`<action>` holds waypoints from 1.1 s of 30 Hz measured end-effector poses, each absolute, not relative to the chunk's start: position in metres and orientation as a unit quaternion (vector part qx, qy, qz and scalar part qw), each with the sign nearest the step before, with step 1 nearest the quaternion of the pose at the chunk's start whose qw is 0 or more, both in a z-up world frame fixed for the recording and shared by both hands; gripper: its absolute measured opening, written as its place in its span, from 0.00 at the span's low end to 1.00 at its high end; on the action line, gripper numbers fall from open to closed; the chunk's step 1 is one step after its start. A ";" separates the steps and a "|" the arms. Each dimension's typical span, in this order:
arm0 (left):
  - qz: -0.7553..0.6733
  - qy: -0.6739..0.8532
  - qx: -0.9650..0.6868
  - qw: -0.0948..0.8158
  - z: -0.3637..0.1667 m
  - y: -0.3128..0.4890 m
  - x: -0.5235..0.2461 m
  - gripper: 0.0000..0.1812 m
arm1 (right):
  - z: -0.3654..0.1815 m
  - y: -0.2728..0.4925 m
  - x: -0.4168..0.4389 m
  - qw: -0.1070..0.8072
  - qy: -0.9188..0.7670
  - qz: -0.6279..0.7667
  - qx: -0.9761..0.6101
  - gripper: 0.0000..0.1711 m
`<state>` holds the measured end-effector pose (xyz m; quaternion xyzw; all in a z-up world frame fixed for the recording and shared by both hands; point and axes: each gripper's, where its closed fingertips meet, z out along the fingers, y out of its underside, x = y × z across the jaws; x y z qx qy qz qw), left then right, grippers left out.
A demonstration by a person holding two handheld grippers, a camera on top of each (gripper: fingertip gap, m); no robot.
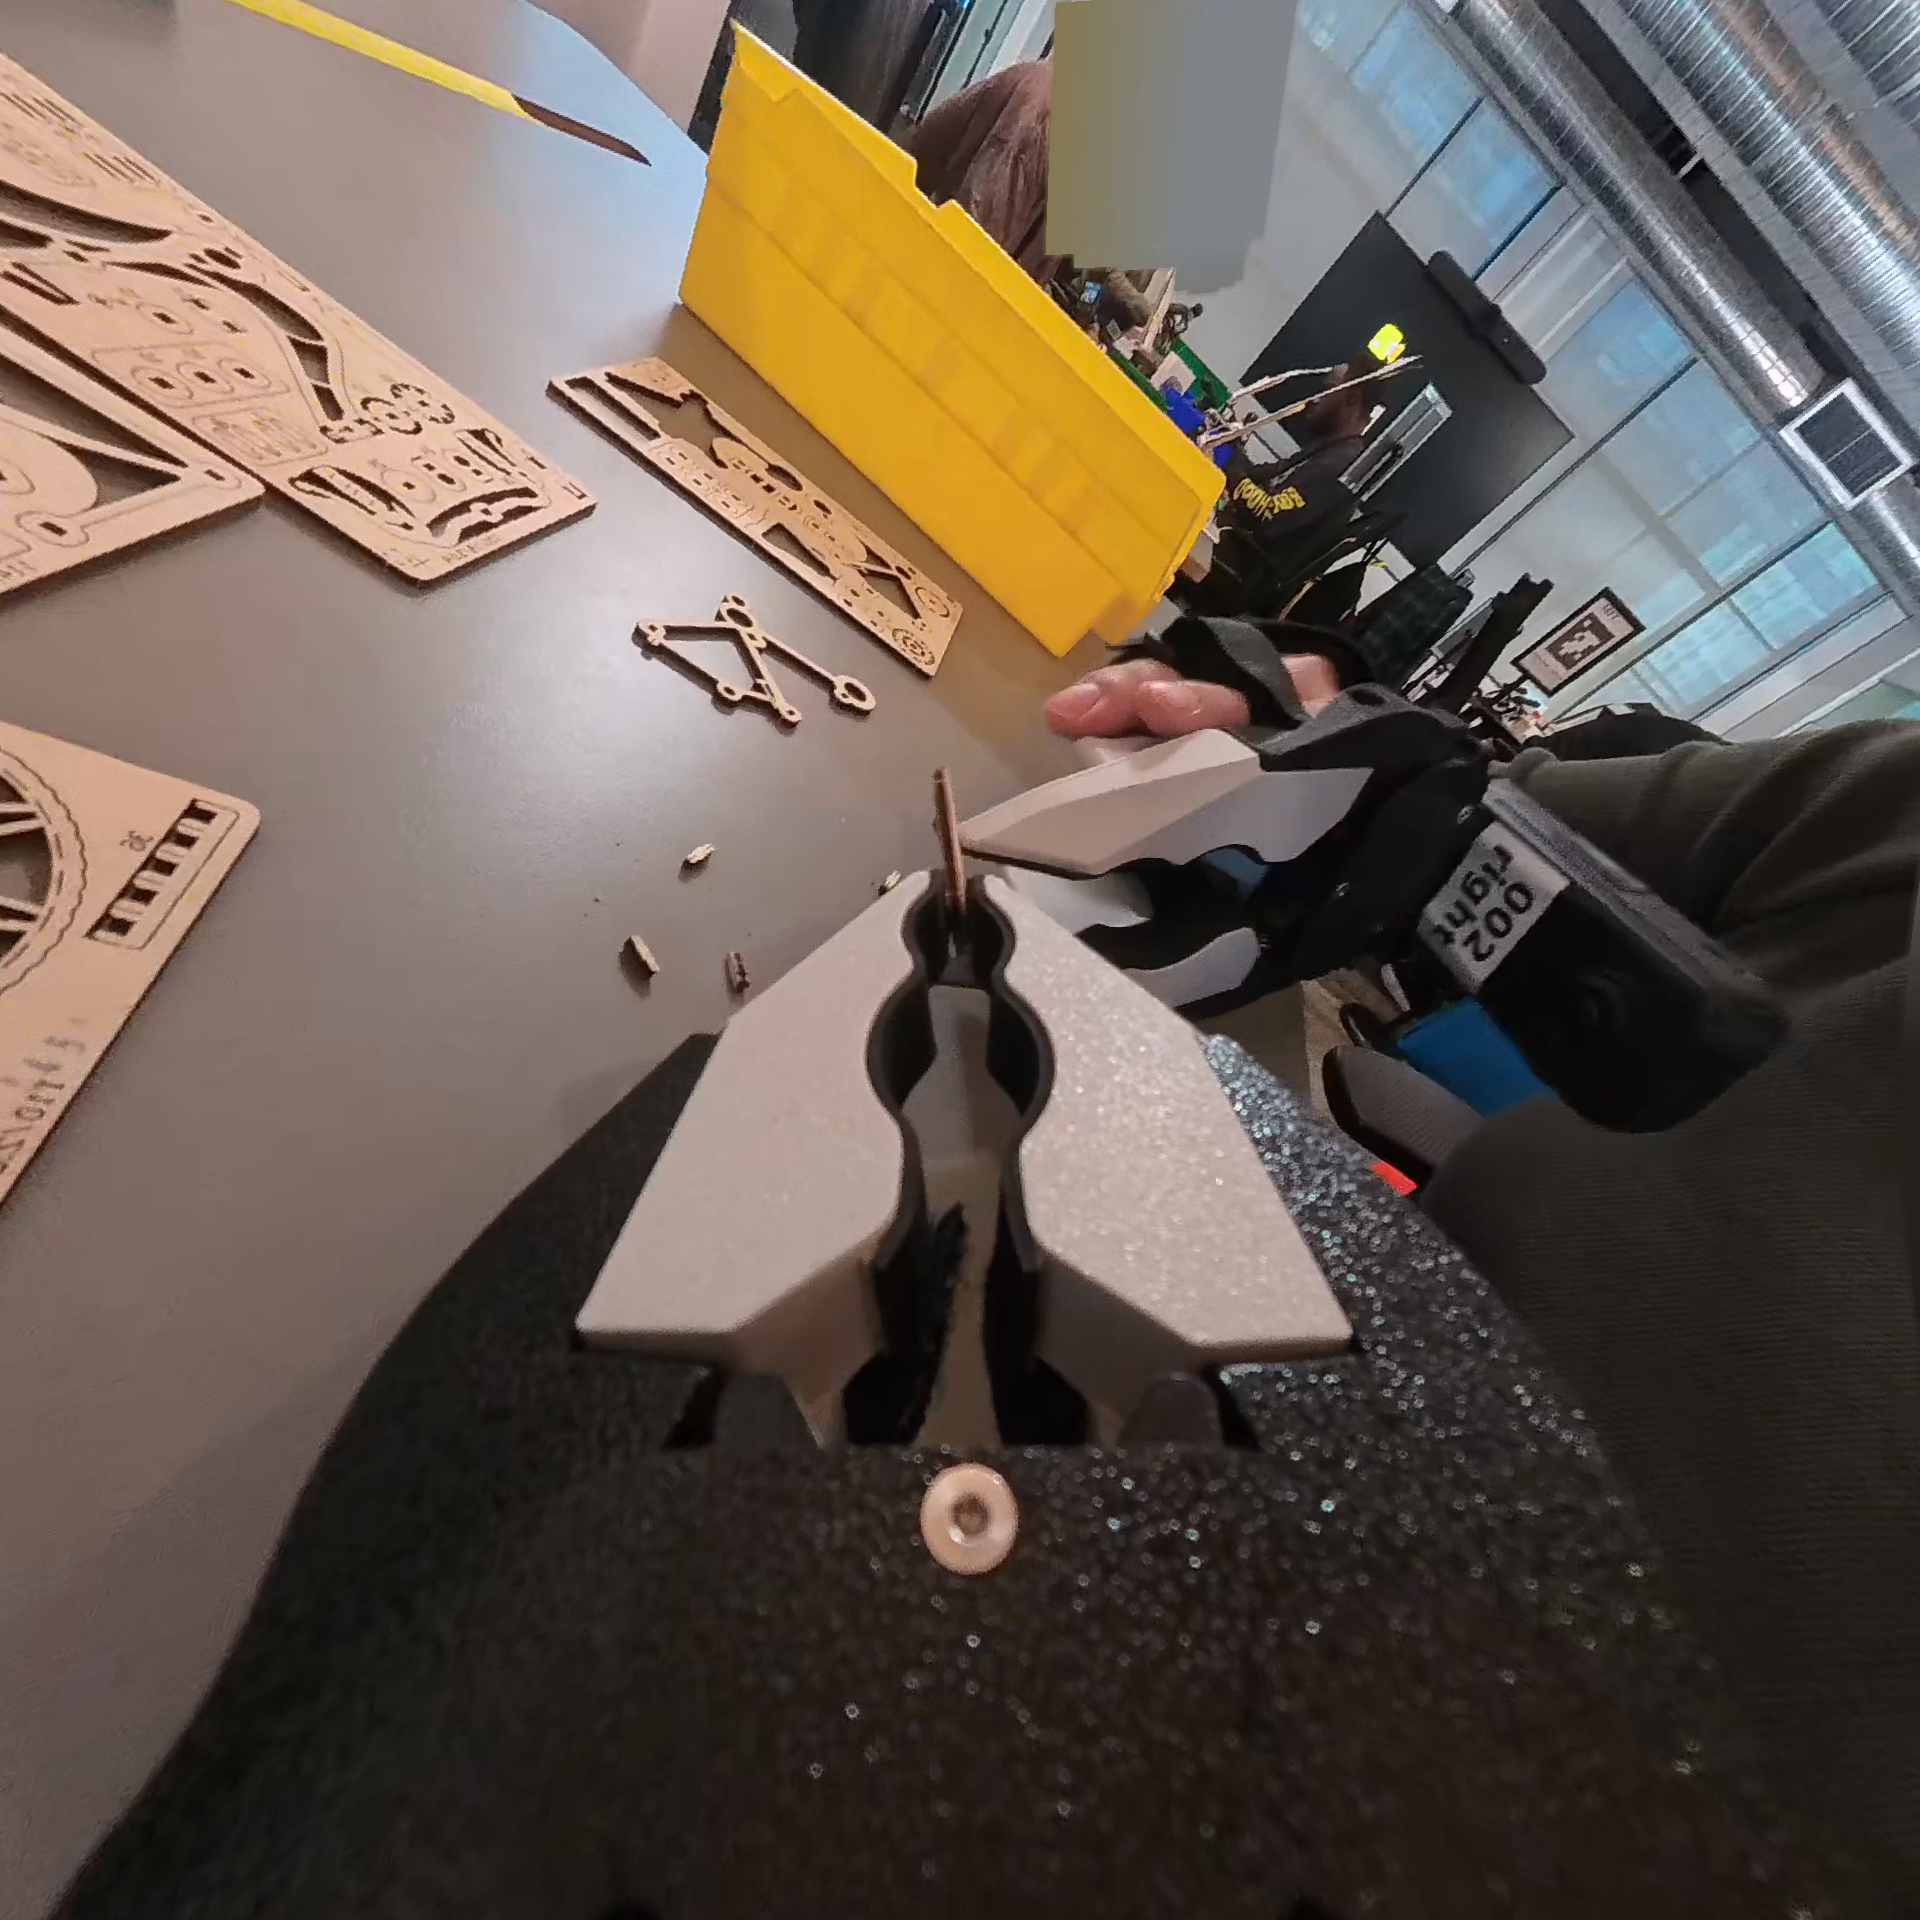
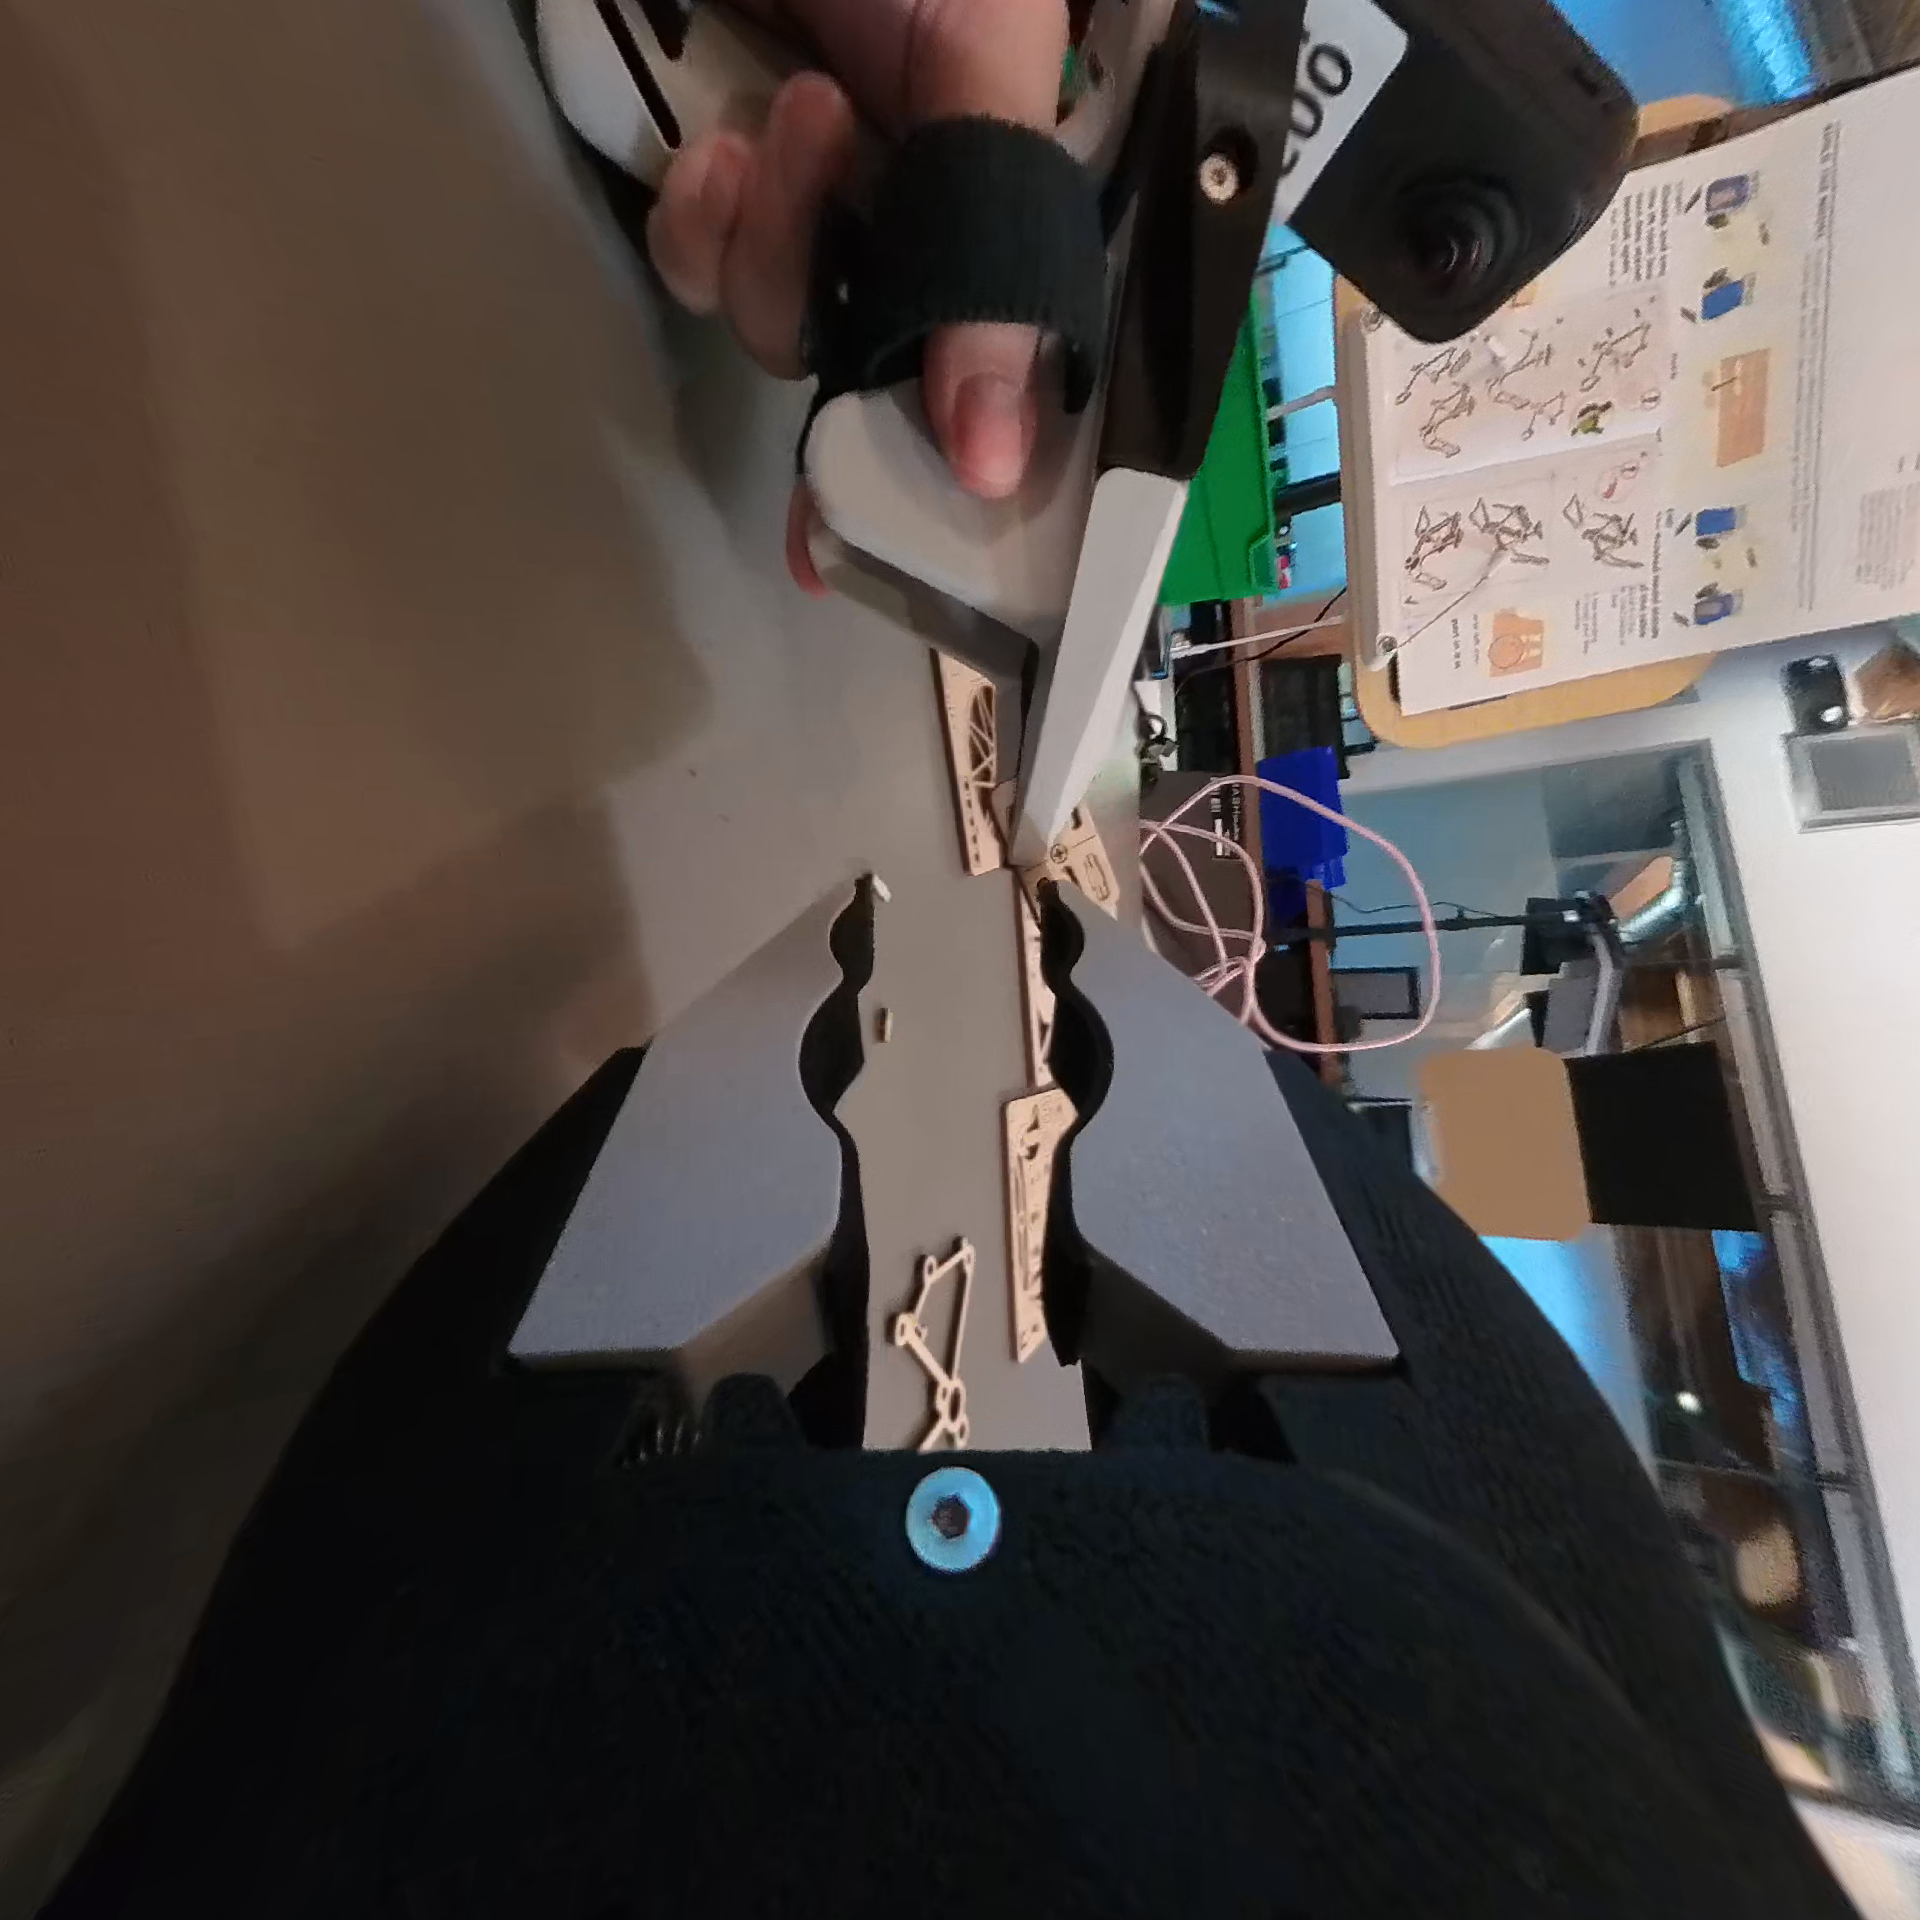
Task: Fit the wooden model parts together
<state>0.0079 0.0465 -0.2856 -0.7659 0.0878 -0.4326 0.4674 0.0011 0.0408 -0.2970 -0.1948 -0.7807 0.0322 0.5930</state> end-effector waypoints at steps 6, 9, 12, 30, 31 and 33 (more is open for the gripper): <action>-0.410 0.093 -0.778 0.467 -0.290 0.047 0.009 0.01 | -0.302 0.041 0.002 0.571 -0.785 0.057 -0.232 0.19; -0.417 0.072 -0.786 0.450 -0.295 0.051 0.006 0.00 | -0.309 0.044 0.001 0.564 -0.792 0.046 -0.230 0.21; -0.418 0.057 -0.799 0.428 -0.303 0.054 0.006 0.00 | -0.306 0.043 -0.003 0.590 -0.778 0.049 -0.209 0.31; -0.416 0.069 -0.801 0.425 -0.303 0.052 0.009 0.01 | -0.316 0.043 -0.002 0.550 -0.797 0.058 -0.243 0.30; -0.414 0.073 -0.800 0.428 -0.302 0.051 0.009 0.01 | -0.316 0.043 -0.002 0.546 -0.797 0.064 -0.250 0.30; -0.406 0.081 -0.802 0.429 -0.303 0.050 0.010 0.02 | -0.317 0.042 -0.001 0.537 -0.798 0.076 -0.263 0.30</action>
